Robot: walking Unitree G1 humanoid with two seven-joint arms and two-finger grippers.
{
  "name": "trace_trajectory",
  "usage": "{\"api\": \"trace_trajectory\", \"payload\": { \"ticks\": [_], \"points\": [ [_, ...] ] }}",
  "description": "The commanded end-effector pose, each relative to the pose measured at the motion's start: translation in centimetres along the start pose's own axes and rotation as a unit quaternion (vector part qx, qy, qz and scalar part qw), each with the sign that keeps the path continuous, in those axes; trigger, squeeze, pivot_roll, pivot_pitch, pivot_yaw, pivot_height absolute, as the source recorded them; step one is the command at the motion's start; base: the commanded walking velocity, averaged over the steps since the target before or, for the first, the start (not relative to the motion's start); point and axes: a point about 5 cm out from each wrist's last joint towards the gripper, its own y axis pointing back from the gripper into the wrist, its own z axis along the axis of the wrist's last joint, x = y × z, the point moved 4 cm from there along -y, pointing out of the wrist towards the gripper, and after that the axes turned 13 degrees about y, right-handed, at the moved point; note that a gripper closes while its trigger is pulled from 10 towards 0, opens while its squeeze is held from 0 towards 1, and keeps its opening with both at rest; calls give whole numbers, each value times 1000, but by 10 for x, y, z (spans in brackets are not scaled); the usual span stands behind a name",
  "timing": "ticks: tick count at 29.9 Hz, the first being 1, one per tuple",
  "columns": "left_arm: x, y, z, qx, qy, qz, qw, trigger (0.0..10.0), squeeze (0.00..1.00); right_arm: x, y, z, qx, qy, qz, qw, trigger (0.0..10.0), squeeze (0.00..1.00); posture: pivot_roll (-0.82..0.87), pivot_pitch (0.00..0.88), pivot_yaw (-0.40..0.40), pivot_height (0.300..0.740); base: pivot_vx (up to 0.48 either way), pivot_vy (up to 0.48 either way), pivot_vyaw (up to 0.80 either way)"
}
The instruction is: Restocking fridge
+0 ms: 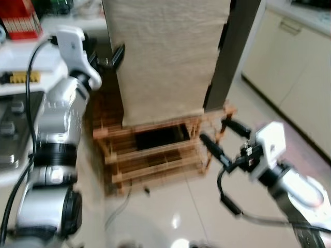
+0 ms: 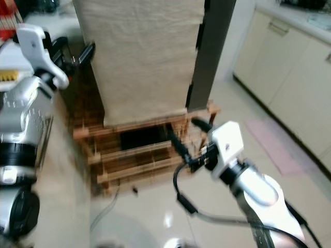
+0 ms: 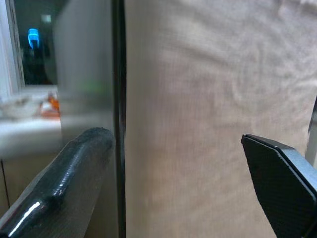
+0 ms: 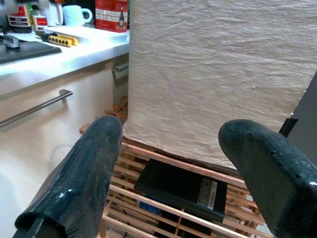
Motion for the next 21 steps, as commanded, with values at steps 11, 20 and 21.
{"api": "trace_trajectory", "payload": {
  "ticks": [11, 20, 21],
  "points": [
    [-41, 35, -34, 26, -25, -41, 999, 10000, 0, -4, 0, -8, 23, -20, -82, 996, 10000, 0, -41, 49, -2, 740, 0, 0, 0],
    [-28, 34, -13, -16, 0, 5, 1000, 10000, 396, -4, -6, -3, 11, -18, -74, 997, 10000, 0, -33, 46, -11, 740, 0, 0, 0],
    [-28, 33, -12, -18, 5, 4, 1000, 10000, 1000, -5, -6, -3, 10, -17, -76, 997, 10000, 0, -34, 46, -11, 740, 0, 0, 0]
  ]
}}
